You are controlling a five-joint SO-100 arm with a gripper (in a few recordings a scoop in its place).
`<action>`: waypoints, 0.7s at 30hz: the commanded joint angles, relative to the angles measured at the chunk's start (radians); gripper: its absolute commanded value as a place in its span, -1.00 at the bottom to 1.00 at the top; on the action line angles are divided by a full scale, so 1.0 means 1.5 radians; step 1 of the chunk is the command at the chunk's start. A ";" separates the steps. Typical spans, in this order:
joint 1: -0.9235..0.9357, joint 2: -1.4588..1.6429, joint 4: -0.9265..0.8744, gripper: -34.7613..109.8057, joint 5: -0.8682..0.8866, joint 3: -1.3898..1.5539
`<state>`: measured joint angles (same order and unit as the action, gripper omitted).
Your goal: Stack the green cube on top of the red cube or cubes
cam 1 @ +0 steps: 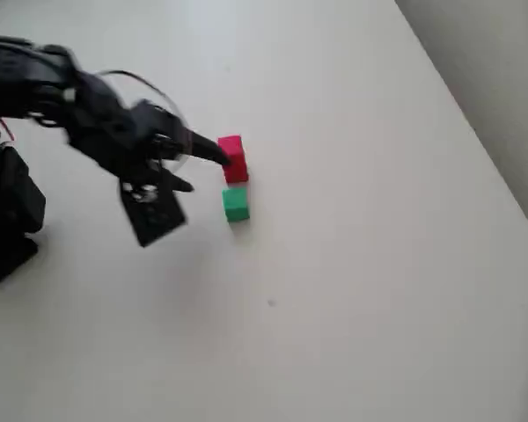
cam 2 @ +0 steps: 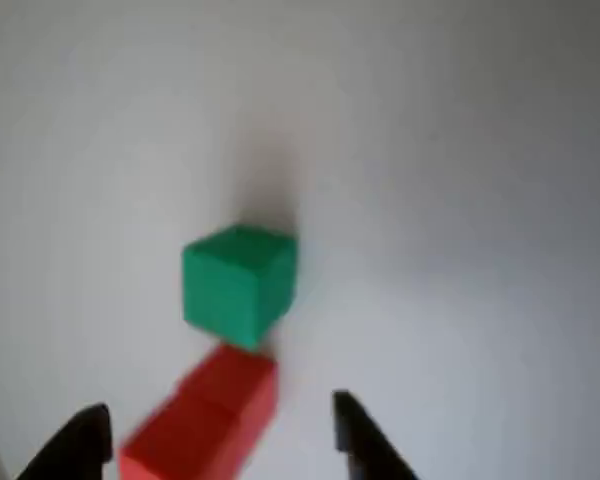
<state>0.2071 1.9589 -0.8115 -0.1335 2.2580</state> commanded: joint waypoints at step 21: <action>0.029 -0.311 -0.070 -0.44 0.008 -0.318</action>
<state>0.2424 1.4941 -0.9097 -0.1258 1.8515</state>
